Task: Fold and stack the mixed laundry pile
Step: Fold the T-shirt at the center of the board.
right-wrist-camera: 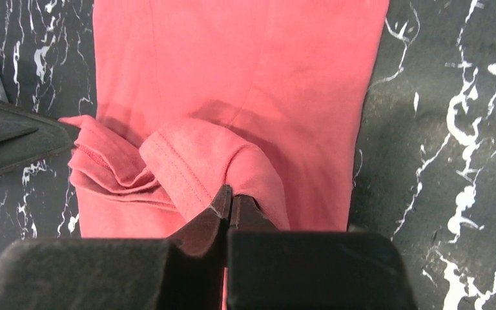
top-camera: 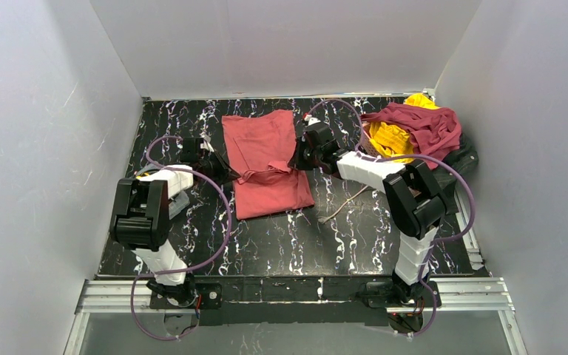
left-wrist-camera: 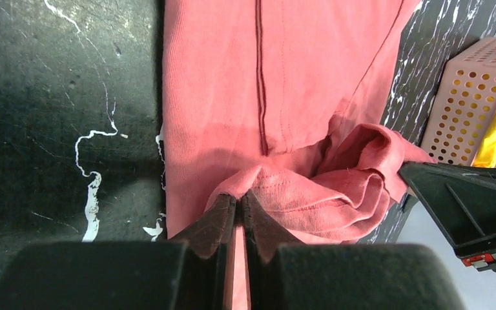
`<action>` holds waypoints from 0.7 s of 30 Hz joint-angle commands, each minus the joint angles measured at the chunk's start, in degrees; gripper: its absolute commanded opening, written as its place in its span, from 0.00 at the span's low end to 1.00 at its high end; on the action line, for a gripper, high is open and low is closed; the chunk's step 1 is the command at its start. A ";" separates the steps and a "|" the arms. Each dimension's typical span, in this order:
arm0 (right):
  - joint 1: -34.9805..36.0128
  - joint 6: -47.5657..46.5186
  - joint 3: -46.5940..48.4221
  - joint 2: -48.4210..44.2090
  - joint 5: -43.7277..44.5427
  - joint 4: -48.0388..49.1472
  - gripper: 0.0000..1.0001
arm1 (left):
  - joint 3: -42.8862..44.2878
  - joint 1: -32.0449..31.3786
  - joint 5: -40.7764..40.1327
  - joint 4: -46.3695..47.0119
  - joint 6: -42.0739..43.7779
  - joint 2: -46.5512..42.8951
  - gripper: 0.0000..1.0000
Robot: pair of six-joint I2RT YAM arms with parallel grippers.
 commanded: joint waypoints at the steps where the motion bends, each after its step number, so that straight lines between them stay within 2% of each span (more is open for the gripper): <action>1: -1.26 -3.63 6.54 1.79 -1.25 -0.23 0.12 | 3.61 0.94 1.15 -0.55 2.14 -0.93 0.13; 3: -1.86 -6.09 10.43 2.19 -3.58 -3.25 0.44 | 5.88 1.19 0.52 -3.35 3.39 -2.30 0.38; 4: -2.05 -7.41 12.16 1.91 -4.18 -5.89 0.56 | 7.17 1.29 -0.84 -5.96 4.08 -3.40 0.51; 6: -2.30 -10.60 14.28 0.08 -4.30 -9.00 0.72 | 8.68 1.38 -4.82 -10.64 5.27 -6.88 0.66; 8: -2.33 -13.32 13.97 -2.94 -4.12 -11.09 0.82 | 7.86 1.39 -7.05 -12.46 5.93 -11.42 0.72; 9: -2.30 -14.01 13.08 -4.60 -3.88 -12.01 0.85 | 6.68 1.39 -7.15 -12.72 5.72 -13.49 0.80; 11: -2.28 -14.77 9.07 -7.82 -3.65 -13.06 0.89 | 3.71 1.24 -5.48 -13.37 4.99 -16.92 0.87; 15: -2.31 -13.96 -0.02 -13.57 -5.94 -13.03 0.89 | -3.38 0.51 -4.68 -17.76 4.86 -22.41 0.87; 21: -2.33 -12.80 -10.57 -18.97 -9.80 -11.24 0.75 | -12.95 -3.26 -4.85 -21.13 3.77 -28.12 0.86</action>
